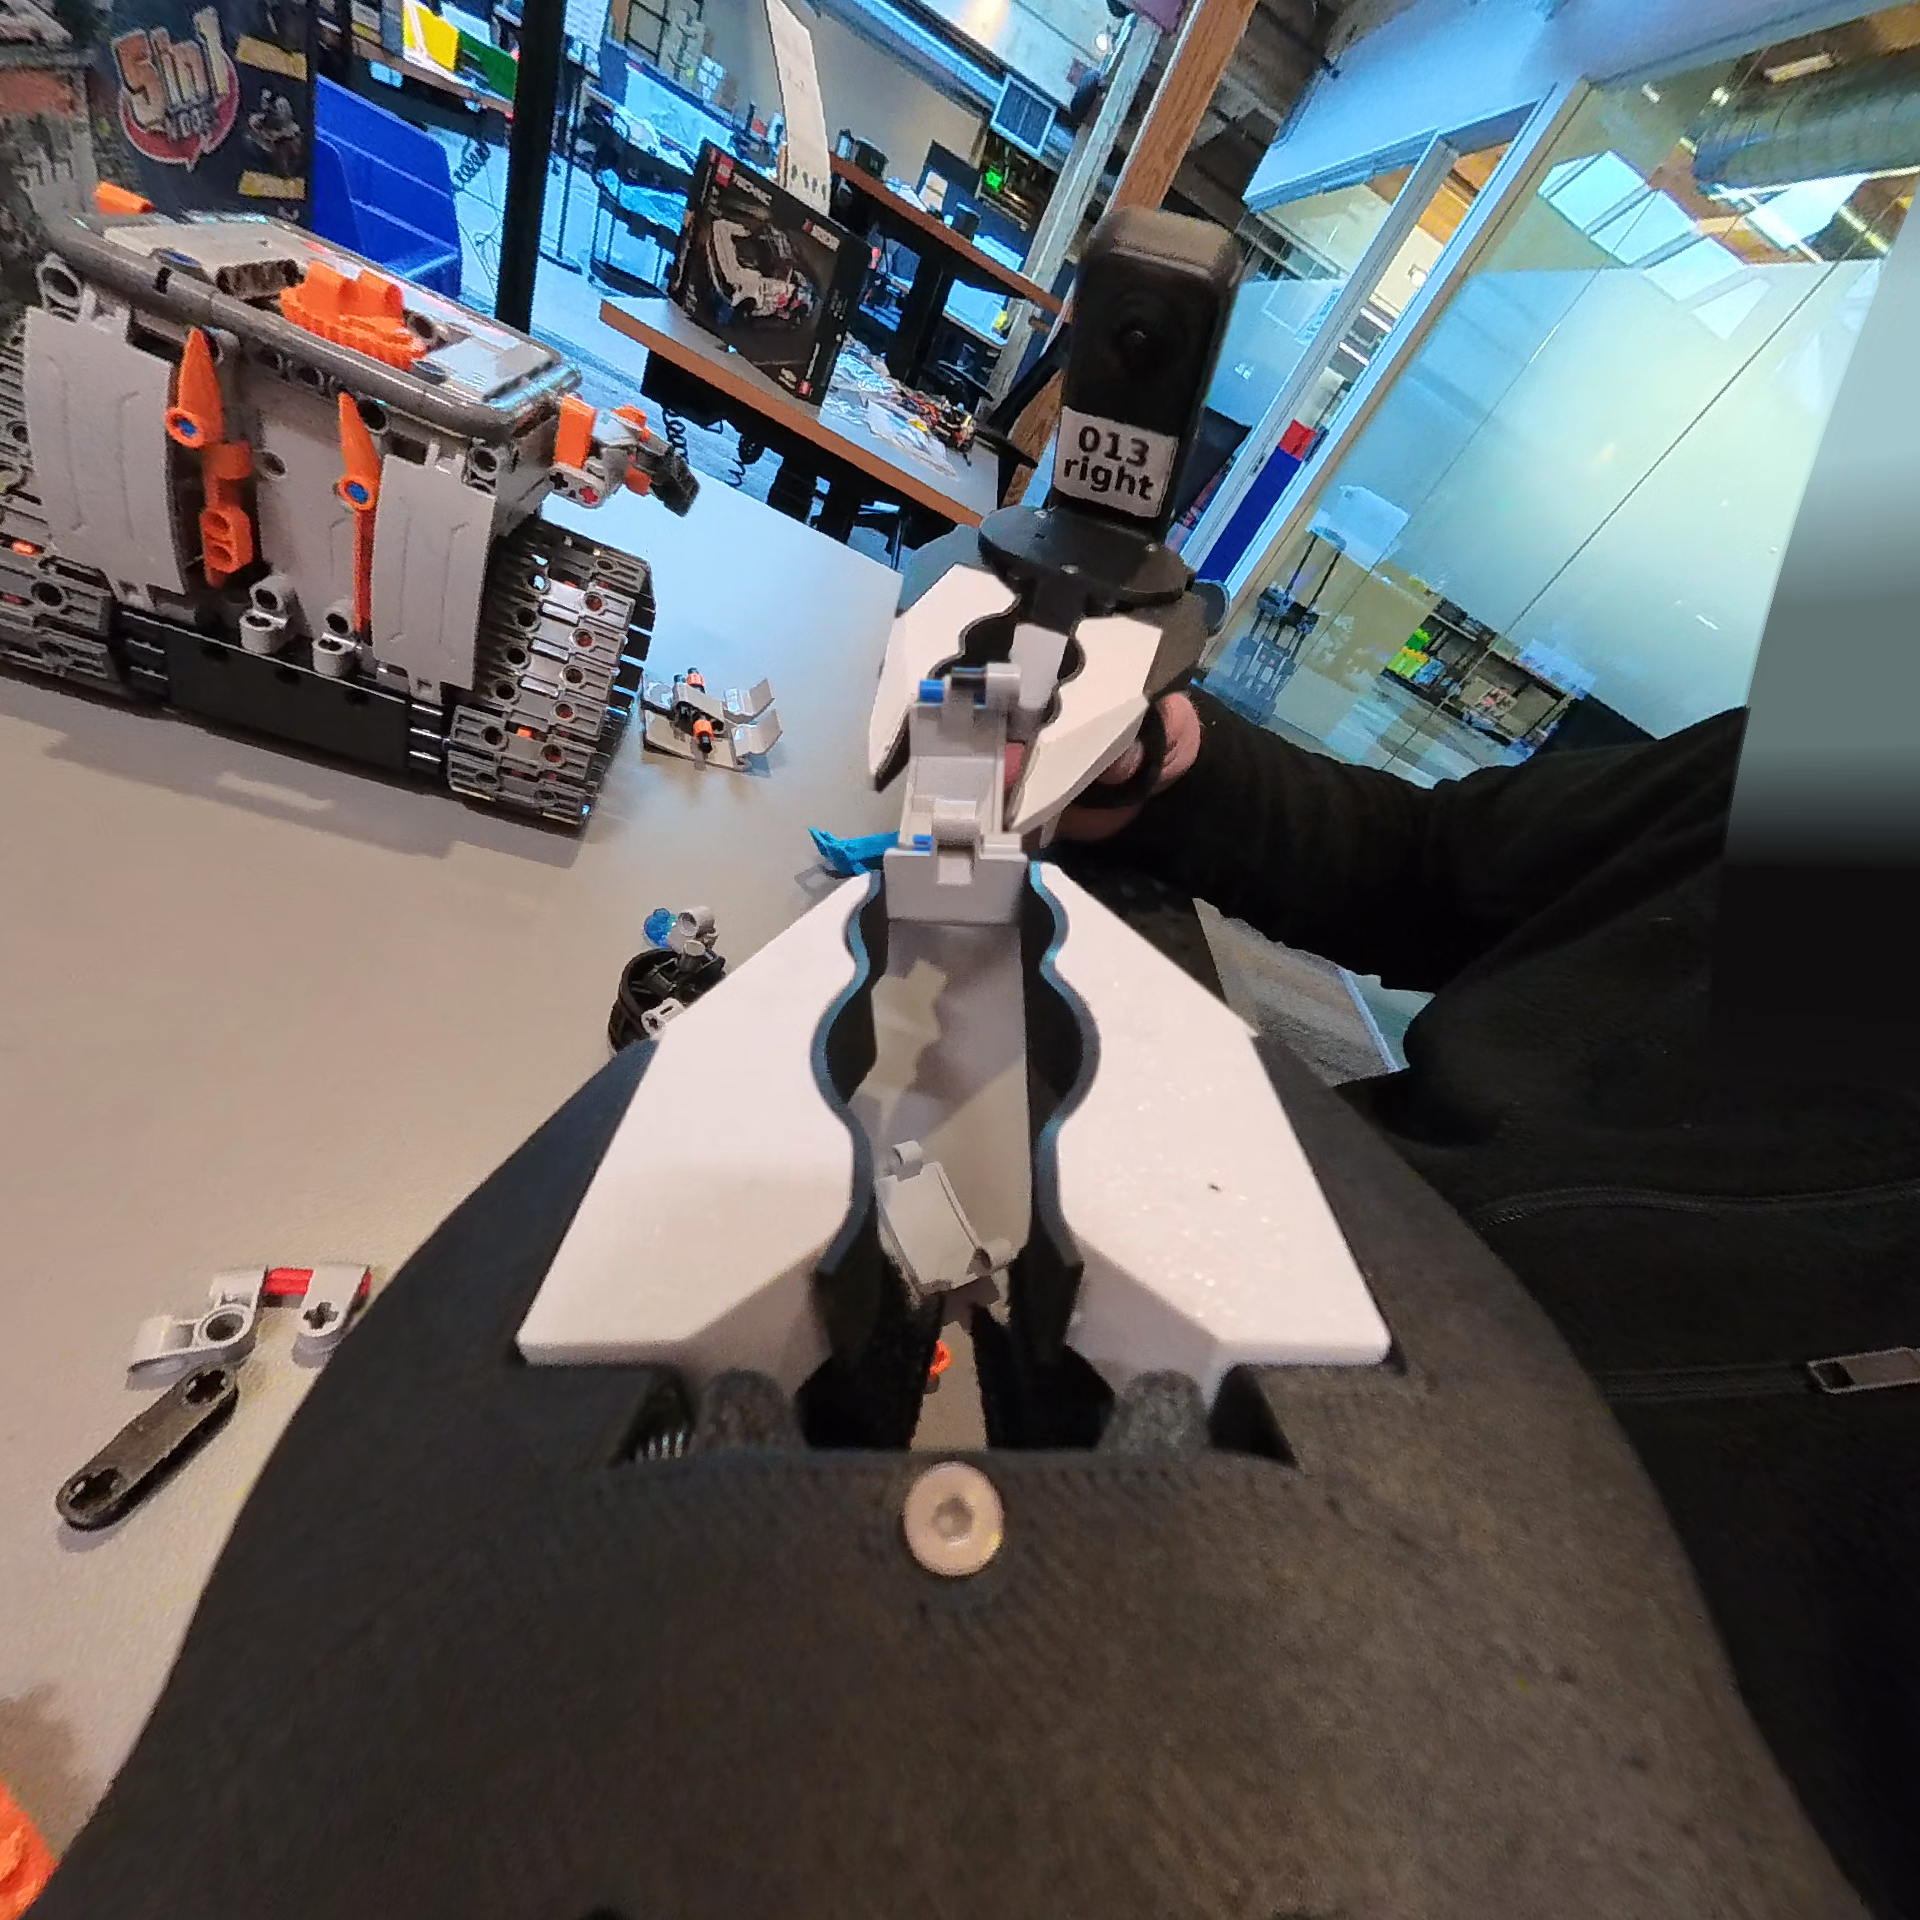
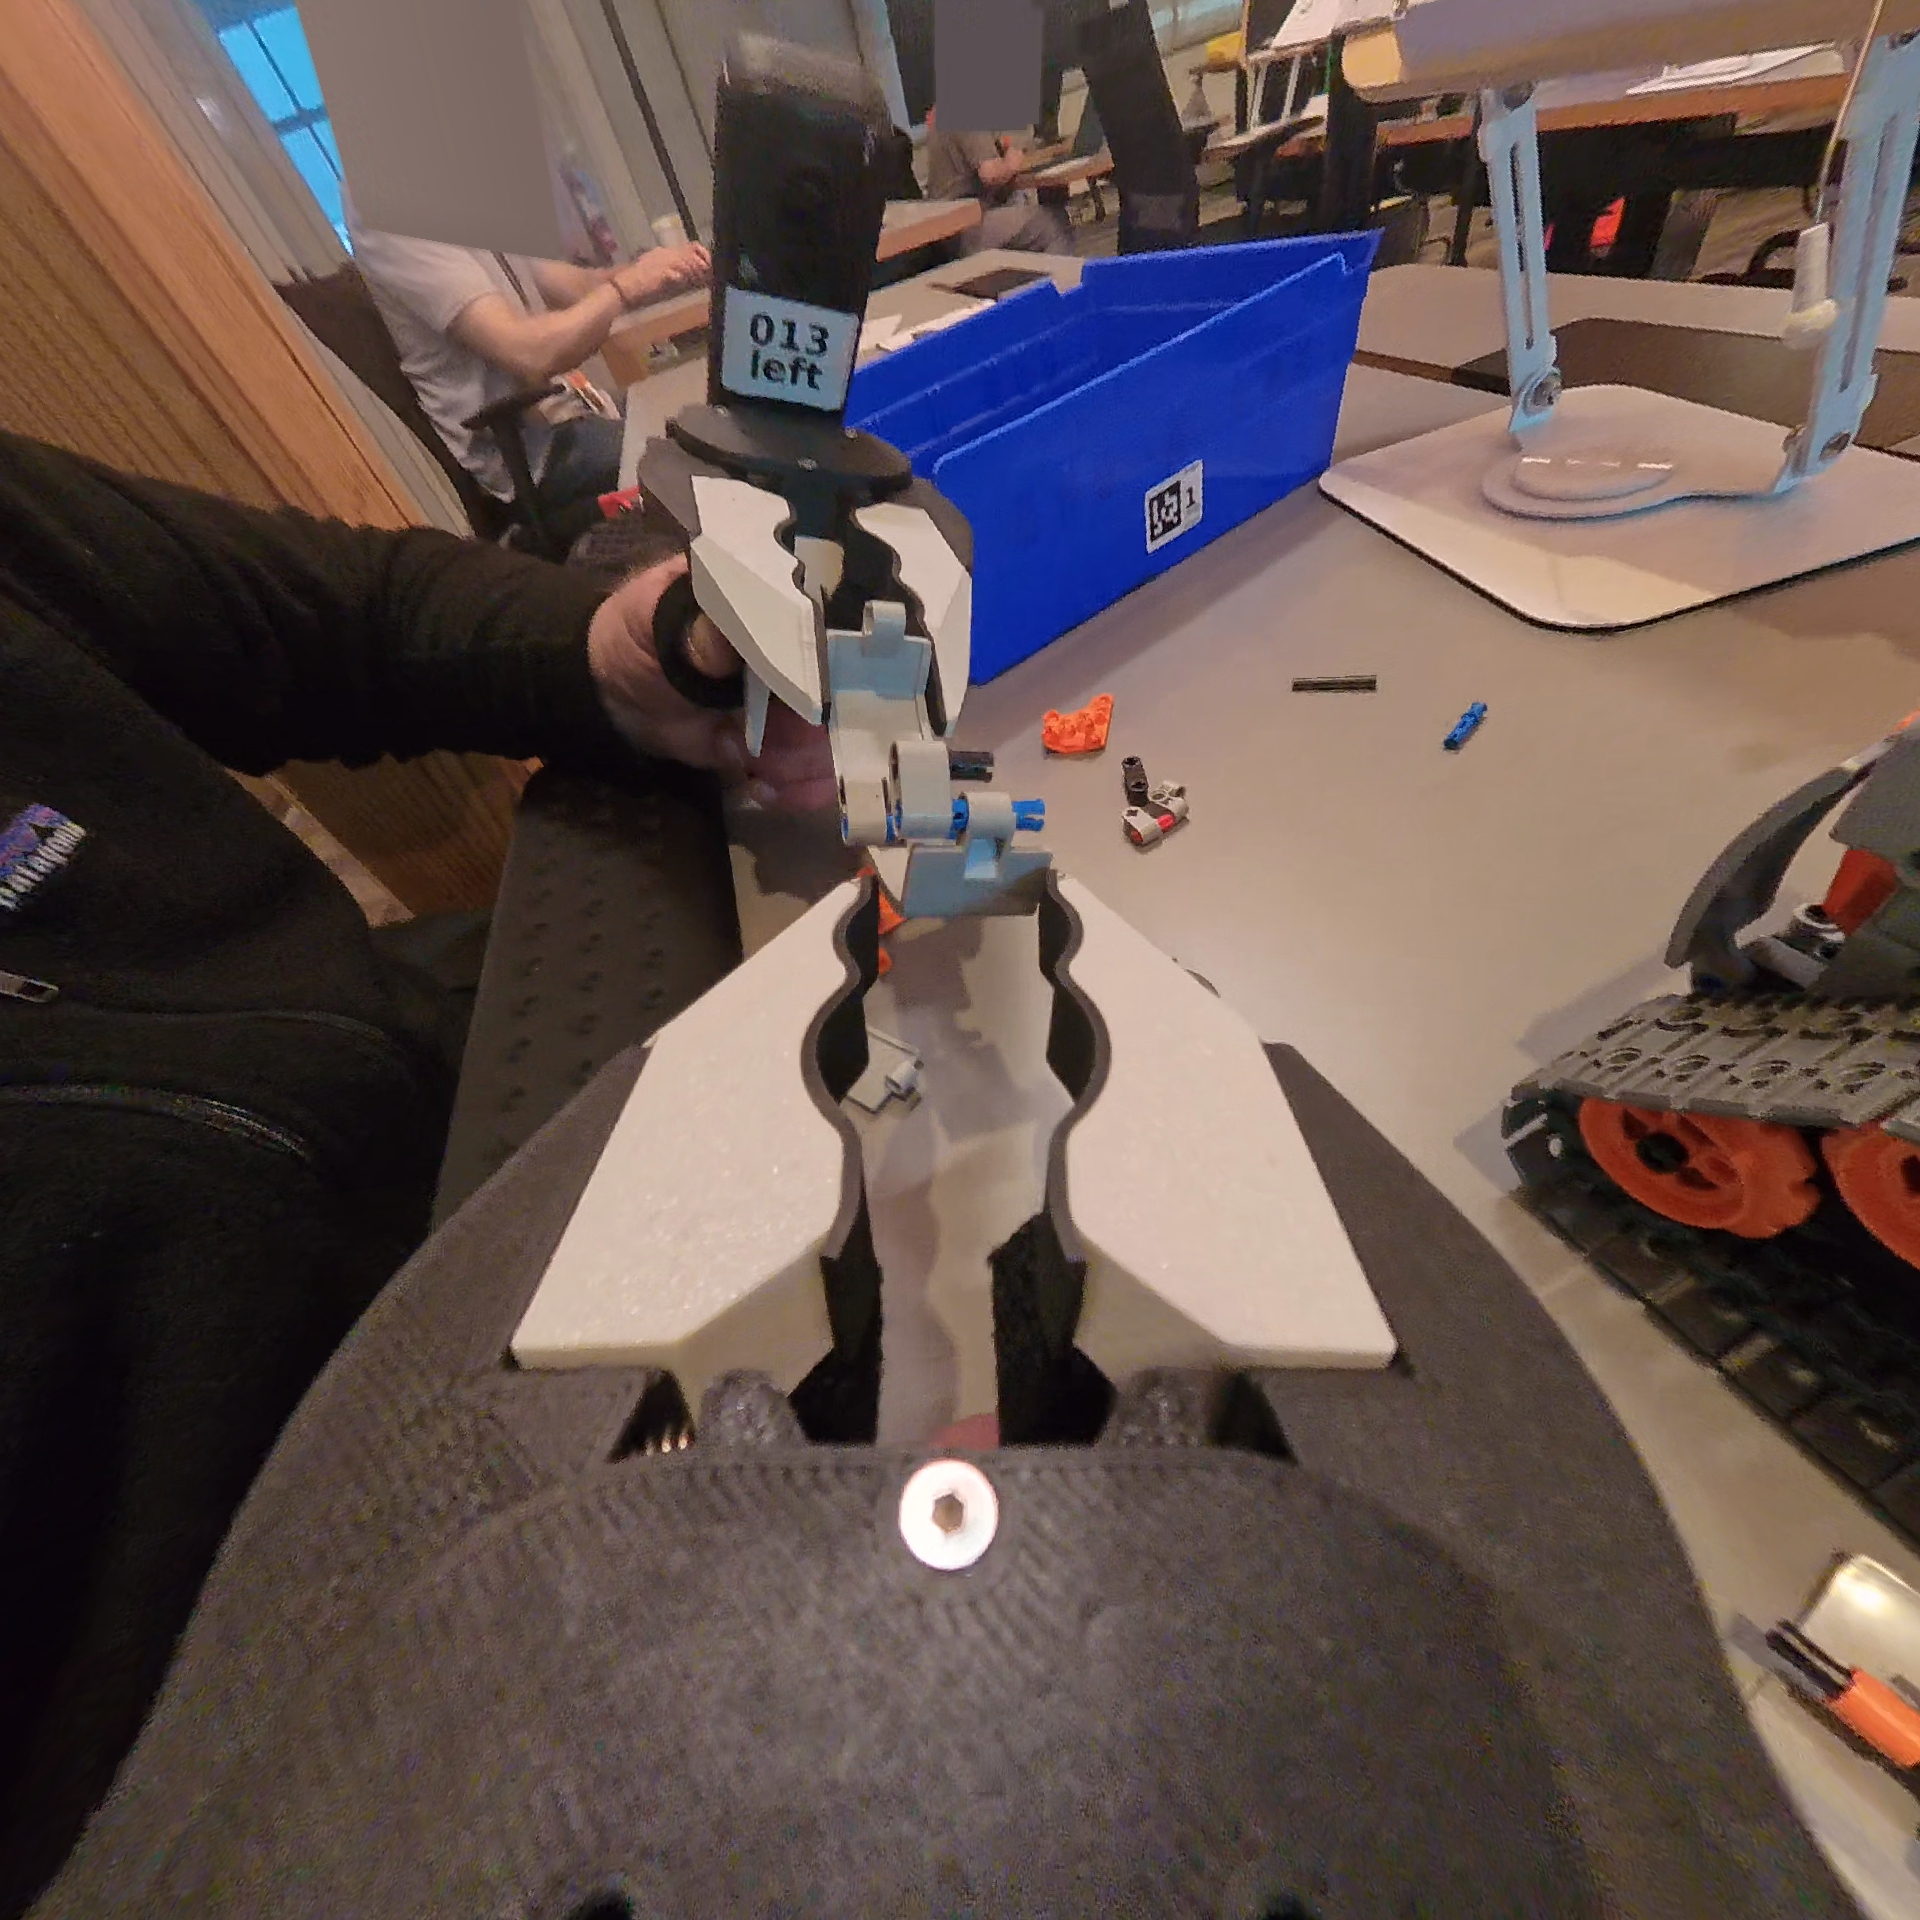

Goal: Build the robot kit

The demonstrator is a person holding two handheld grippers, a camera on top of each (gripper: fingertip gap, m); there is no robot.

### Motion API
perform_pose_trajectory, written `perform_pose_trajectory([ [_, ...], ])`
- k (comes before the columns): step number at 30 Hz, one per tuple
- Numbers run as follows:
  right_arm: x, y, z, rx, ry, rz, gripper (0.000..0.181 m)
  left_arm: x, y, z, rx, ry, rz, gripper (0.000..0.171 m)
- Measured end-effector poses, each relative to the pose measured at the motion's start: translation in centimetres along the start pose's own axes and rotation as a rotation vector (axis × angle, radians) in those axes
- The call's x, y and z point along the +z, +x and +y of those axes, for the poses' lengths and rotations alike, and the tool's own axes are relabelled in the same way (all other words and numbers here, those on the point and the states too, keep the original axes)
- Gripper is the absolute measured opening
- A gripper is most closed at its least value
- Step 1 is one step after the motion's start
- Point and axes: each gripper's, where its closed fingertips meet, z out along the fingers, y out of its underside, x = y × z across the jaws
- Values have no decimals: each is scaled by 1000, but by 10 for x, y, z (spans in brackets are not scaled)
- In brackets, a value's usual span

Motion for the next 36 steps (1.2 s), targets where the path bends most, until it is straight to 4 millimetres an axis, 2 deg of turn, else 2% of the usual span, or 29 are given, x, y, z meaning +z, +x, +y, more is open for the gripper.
perform_pose_trajectory([
  [6,4,3,12,84,-60,-27,26,1,-7,6,-4,-50,-39,23],
  [8,6,2,17,102,-77,-43,26,2,-11,10,28,-78,-71,29],
  [10,7,0,19,115,-80,-60,25,1,-15,11,122,-103,-130,43],
  [14,6,4,24,153,-97,-55,25,3,-14,17,292,-172,-190,51],
  [17,7,6,29,184,-124,-47,25,4,-18,25,544,-269,-312,59],
  [19,7,8,30,205,-128,-41,25,7,-16,29,738,-349,-390,56],
  [21,8,8,29,224,-125,-41,25,12,-16,38,915,-447,-440,45],
  [23,10,6,29,246,-128,-56,25,18,-19,45,983,-516,-480,30],
  [26,14,4,29,264,-130,-65,24,21,-28,51,1011,-581,-507,7],
  [31,13,6,29,222,-145,-45,29,17,-33,51,1016,-617,-508,5],
  [36,-3,23,24,-111,-247,106,44,11,-32,50,898,-729,-390,5],
])
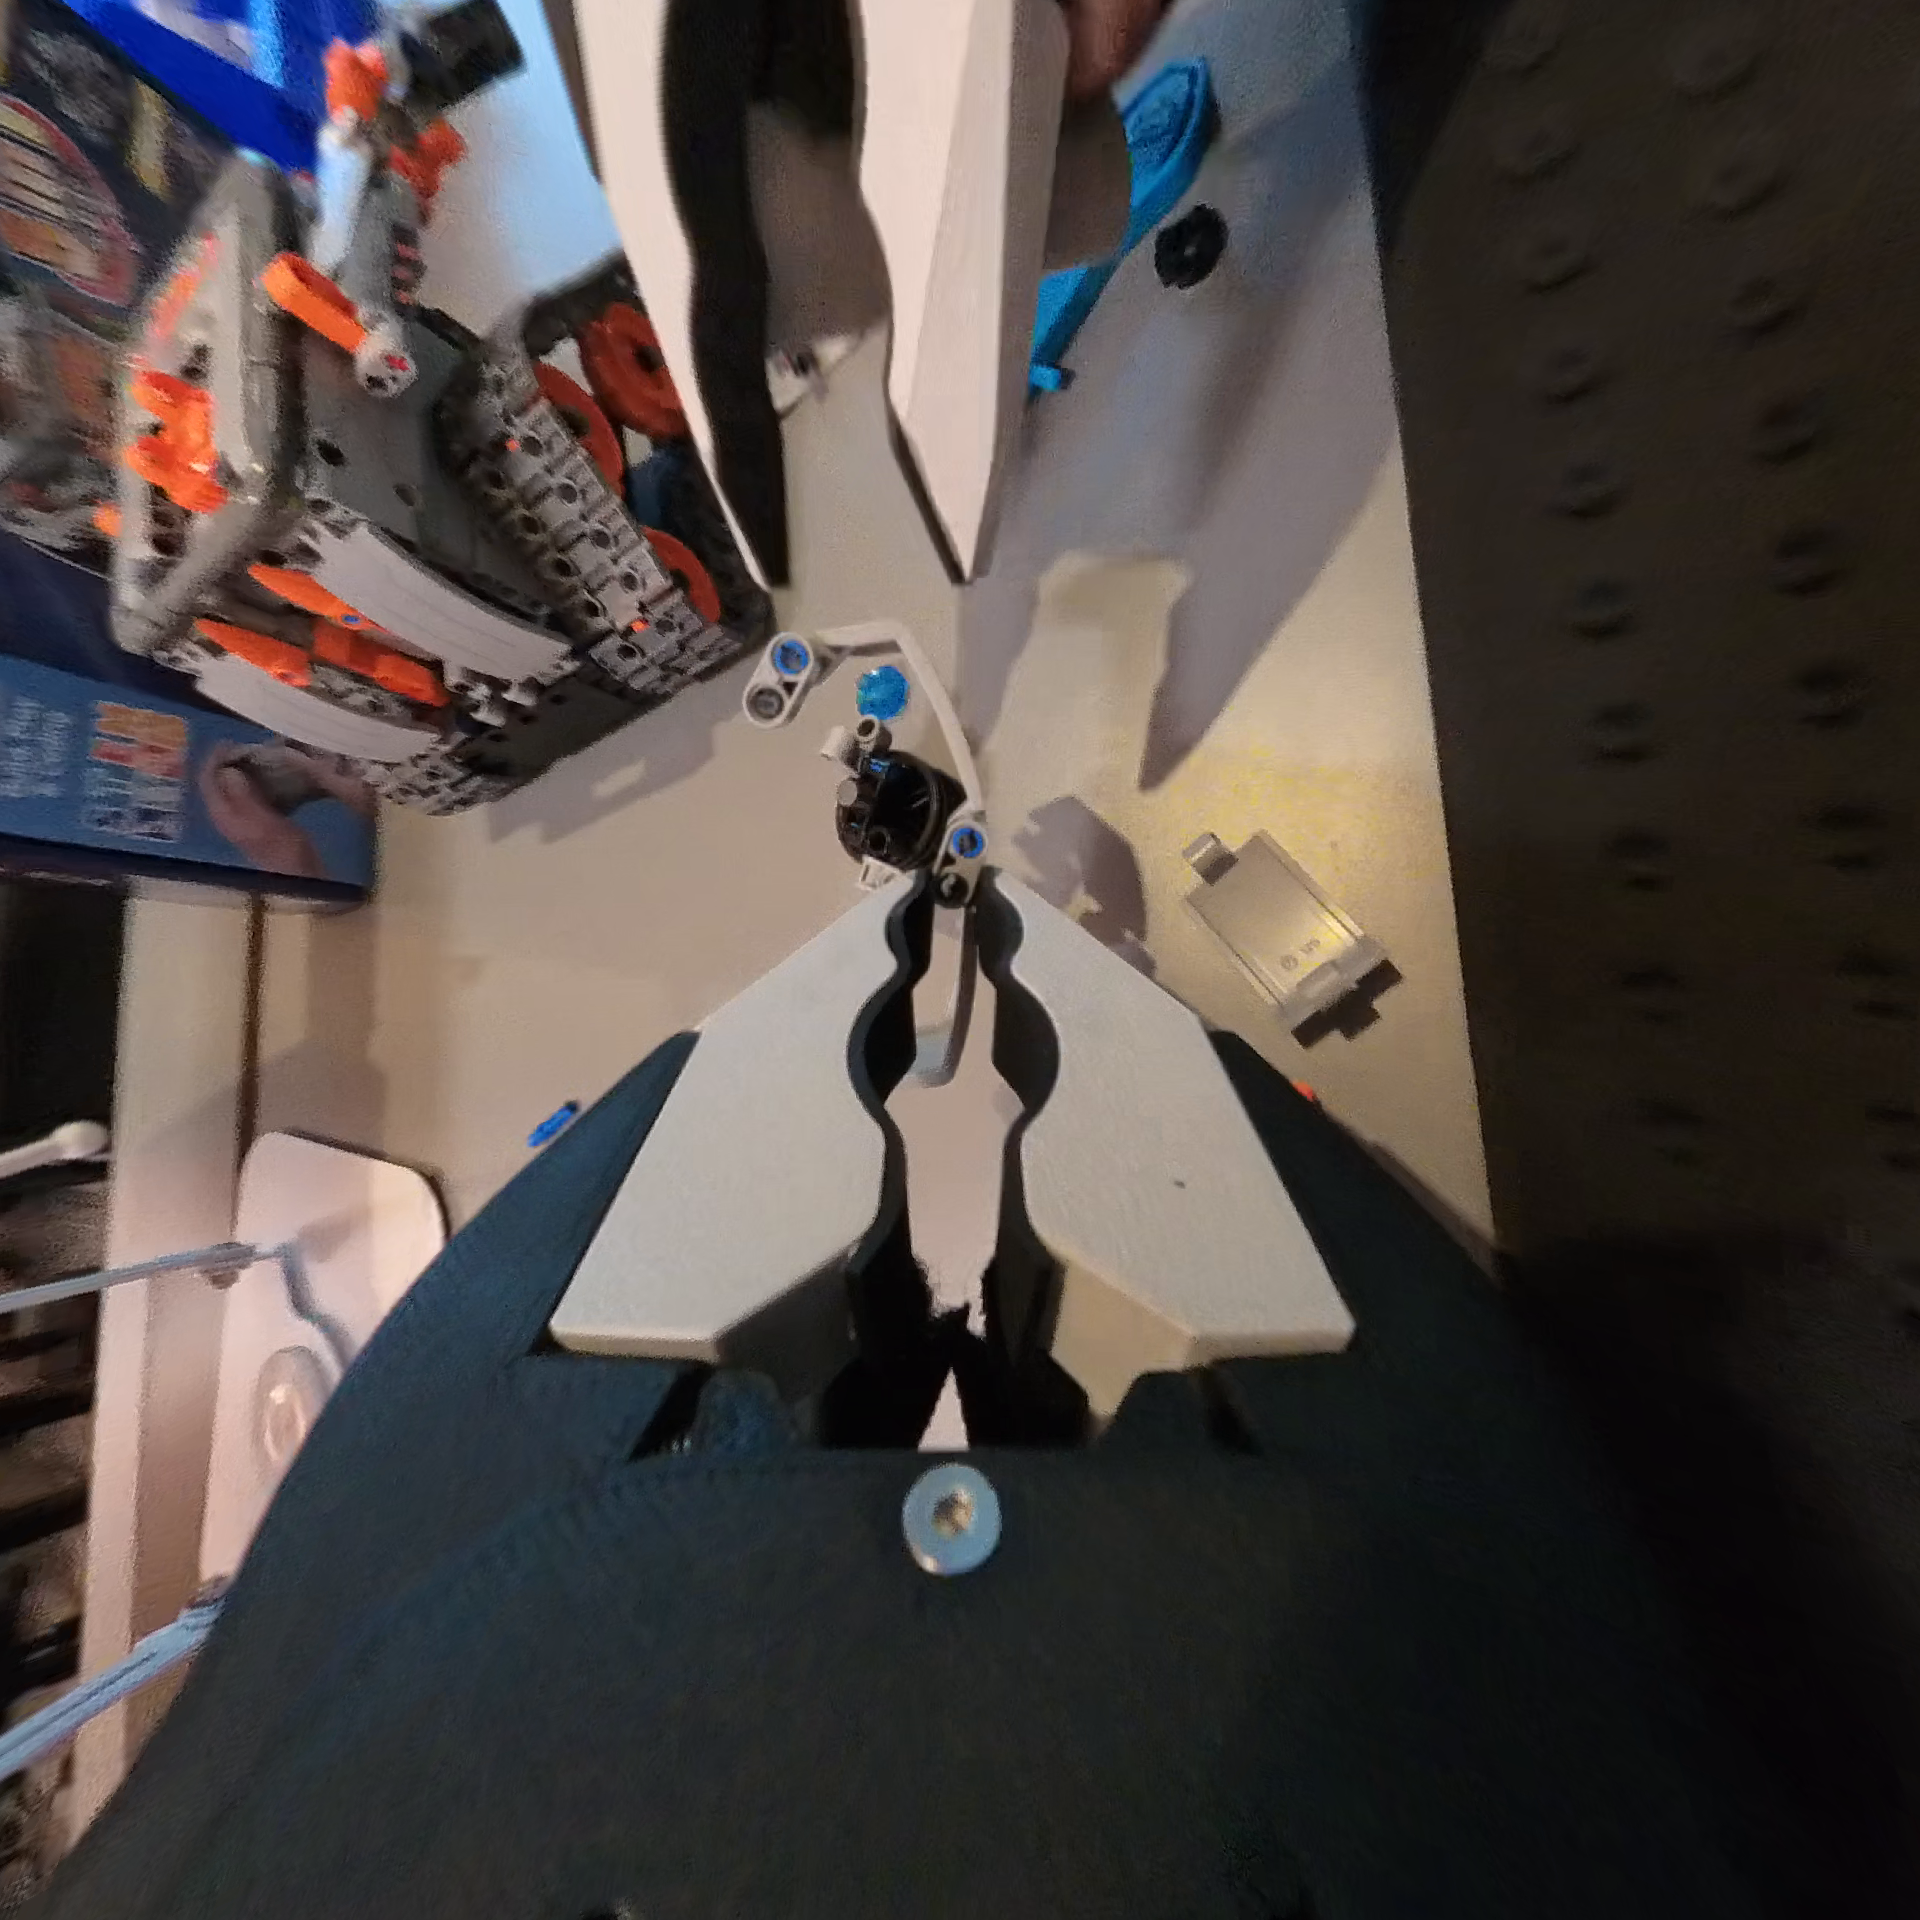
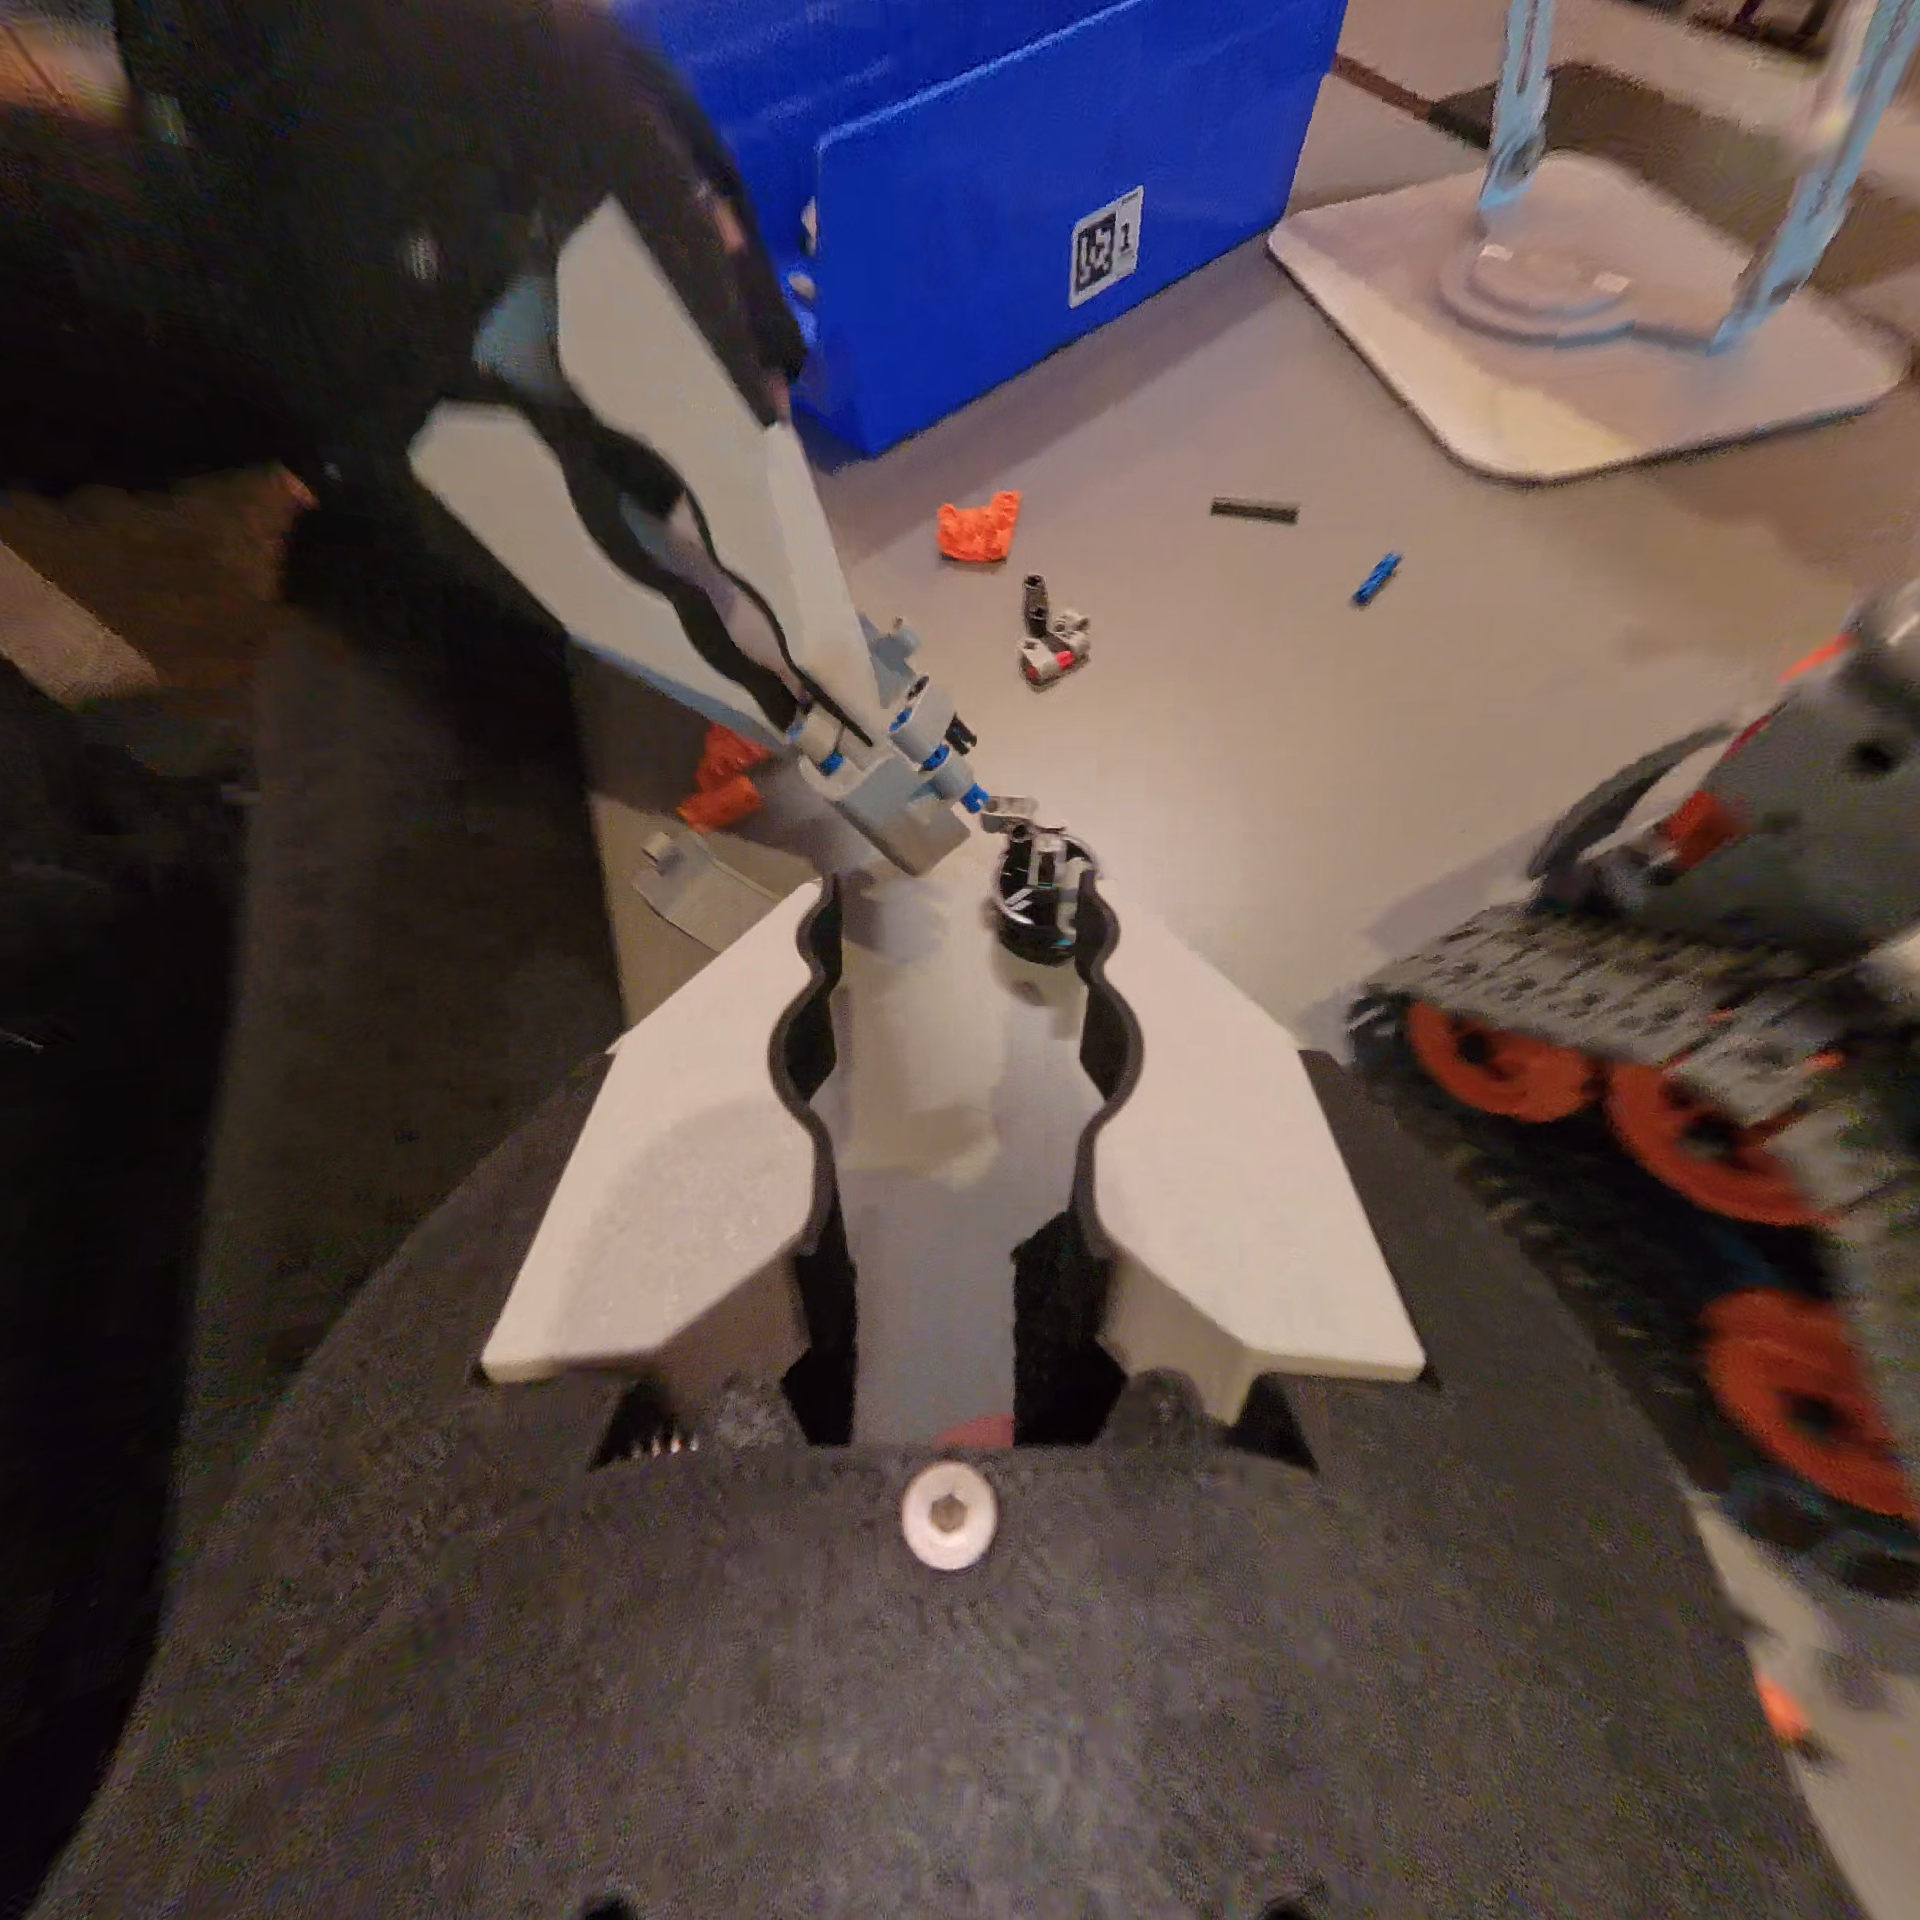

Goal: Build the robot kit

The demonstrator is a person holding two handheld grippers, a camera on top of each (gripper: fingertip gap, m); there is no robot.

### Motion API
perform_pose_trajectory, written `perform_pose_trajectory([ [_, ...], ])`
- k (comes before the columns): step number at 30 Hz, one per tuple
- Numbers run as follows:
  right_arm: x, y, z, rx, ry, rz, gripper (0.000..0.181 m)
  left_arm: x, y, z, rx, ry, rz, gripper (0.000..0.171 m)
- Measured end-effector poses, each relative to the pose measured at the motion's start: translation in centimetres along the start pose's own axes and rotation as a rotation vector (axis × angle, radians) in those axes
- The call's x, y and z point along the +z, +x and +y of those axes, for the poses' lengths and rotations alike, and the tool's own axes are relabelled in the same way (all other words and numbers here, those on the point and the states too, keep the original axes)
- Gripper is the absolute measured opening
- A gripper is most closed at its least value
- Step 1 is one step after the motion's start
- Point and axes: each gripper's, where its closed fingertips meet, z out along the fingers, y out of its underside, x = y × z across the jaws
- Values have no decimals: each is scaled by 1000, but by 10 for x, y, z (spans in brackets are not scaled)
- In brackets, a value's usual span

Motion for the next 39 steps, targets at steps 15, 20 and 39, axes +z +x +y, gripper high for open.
perform_pose_trajectory([
  [15,17,-2,-2,-598,-166,56,47,15,-2,3,78,-192,362,5],
  [20,25,-5,9,-710,-243,72,22,18,0,7,138,-252,337,5],
  [39,31,-8,7,-237,-173,-200,0,12,-24,2,21,20,76,46],
])
